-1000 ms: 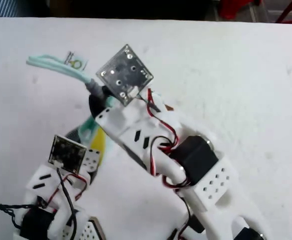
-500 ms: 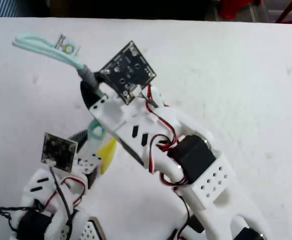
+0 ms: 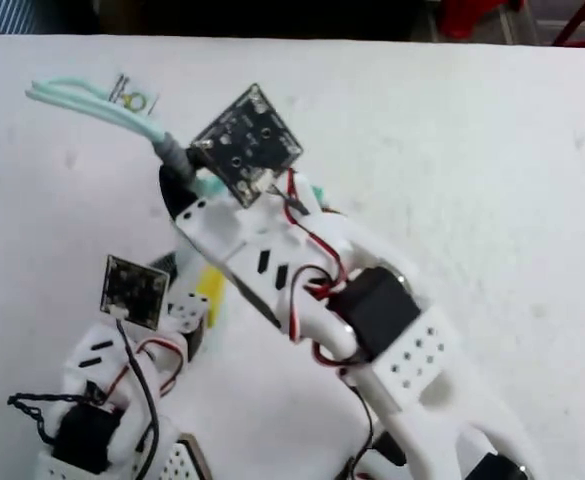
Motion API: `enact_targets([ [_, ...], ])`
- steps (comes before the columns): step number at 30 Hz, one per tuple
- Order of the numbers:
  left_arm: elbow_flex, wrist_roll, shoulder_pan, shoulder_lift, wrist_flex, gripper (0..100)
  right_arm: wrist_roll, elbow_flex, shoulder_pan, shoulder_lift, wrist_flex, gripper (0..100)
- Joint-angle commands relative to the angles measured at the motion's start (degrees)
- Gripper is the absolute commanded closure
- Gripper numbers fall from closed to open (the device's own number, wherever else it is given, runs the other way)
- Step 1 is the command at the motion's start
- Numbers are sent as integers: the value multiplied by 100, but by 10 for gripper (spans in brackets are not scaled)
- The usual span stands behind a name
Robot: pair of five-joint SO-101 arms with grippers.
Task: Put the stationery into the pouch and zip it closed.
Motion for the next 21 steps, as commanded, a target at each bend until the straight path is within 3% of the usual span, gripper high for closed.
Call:
enact_targets([
  [1,-9,44,13,4,-334,874,-413,26,-31,66,48,982],
  [7,-44,185,-31,4,-158,780,-571,9,-251,75,127,982],
  [16,-176,369,-31,4,-158,782,-624,0,-286,48,453,982],
  [21,-132,422,-576,4,-484,782,-624,-9,-303,-338,760,982],
])
